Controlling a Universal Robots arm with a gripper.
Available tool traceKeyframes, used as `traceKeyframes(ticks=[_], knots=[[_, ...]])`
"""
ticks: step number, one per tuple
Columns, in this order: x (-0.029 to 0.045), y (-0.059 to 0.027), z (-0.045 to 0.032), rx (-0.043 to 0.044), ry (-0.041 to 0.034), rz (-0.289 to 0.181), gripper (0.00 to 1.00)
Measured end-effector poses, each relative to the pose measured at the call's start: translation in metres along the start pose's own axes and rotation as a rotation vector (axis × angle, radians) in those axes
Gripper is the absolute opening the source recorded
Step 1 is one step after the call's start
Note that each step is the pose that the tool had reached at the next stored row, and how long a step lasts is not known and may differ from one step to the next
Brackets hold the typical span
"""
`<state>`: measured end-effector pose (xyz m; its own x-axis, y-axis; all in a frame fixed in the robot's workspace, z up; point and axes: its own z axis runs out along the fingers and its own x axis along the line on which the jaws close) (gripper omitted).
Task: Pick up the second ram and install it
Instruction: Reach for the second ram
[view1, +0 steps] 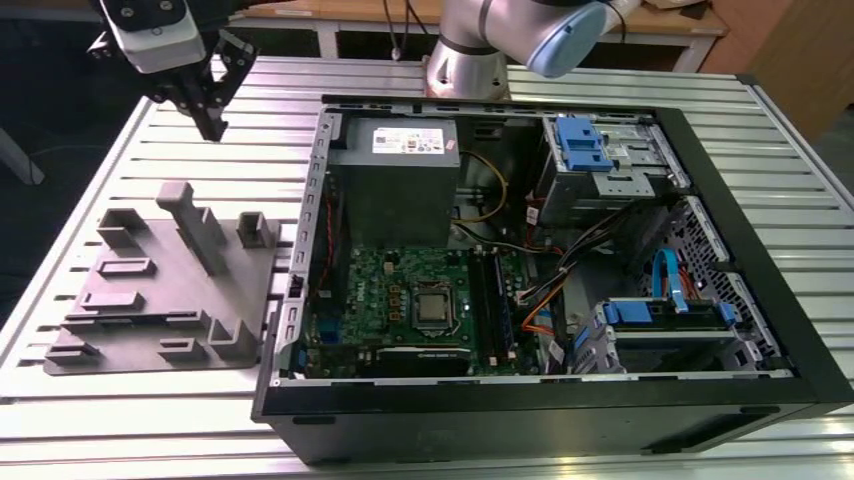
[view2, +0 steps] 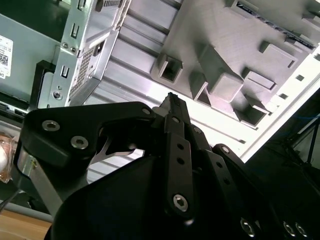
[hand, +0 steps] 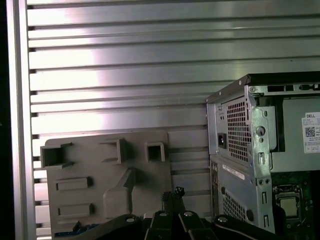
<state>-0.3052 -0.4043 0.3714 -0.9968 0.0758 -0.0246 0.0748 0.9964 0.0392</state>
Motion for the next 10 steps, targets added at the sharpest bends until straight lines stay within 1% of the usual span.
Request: traceKeyframes(ticks=[10], knots=[[0.0087,-0.0029,0.0061,0.0004,0.002,0.0,0.07]])
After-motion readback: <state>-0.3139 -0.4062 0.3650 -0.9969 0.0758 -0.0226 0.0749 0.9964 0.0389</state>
